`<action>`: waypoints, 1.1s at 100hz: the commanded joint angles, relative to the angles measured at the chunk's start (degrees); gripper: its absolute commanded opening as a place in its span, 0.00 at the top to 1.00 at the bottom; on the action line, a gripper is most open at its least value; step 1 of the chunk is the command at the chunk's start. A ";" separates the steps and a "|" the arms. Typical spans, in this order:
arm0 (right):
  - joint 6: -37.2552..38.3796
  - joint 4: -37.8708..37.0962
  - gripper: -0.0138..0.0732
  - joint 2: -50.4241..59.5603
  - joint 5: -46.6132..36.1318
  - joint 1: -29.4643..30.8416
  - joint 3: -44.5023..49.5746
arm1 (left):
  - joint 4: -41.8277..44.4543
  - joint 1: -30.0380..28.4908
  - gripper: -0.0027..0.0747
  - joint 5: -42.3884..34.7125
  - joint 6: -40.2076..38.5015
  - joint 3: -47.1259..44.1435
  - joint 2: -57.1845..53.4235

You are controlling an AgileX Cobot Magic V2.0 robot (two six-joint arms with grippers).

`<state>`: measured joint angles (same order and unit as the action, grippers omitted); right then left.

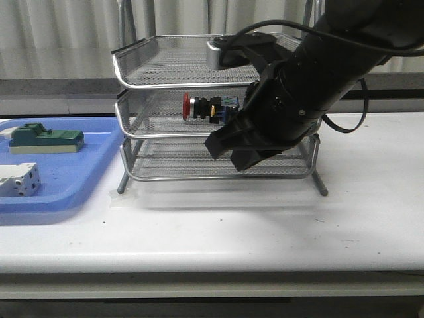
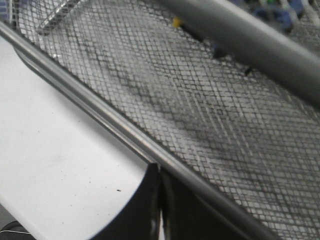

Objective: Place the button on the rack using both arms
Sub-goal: 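Withdraw the right gripper from the rack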

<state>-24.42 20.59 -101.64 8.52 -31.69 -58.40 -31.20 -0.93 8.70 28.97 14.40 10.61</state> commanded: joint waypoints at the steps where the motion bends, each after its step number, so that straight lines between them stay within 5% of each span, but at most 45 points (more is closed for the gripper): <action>1: -0.39 -0.40 0.91 2.78 0.09 0.37 -1.79 | -0.91 -0.08 0.99 -4.11 -0.48 1.46 0.51; 44: 0.83 -0.18 0.91 15.76 10.31 2.38 -1.50 | -0.91 -0.08 0.99 -4.11 -0.48 1.46 0.51; 76: 0.83 -1.86 0.91 29.29 12.11 14.59 1.27 | -0.91 -0.08 0.99 -4.11 -0.48 1.23 0.51; 110: 0.83 -2.33 0.91 47.82 11.70 26.45 15.35 | -0.91 -0.08 0.99 -4.11 -0.48 1.23 0.51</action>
<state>-23.56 18.19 -59.12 23.29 -7.25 -44.95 -31.20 -0.93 8.70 28.97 14.17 10.61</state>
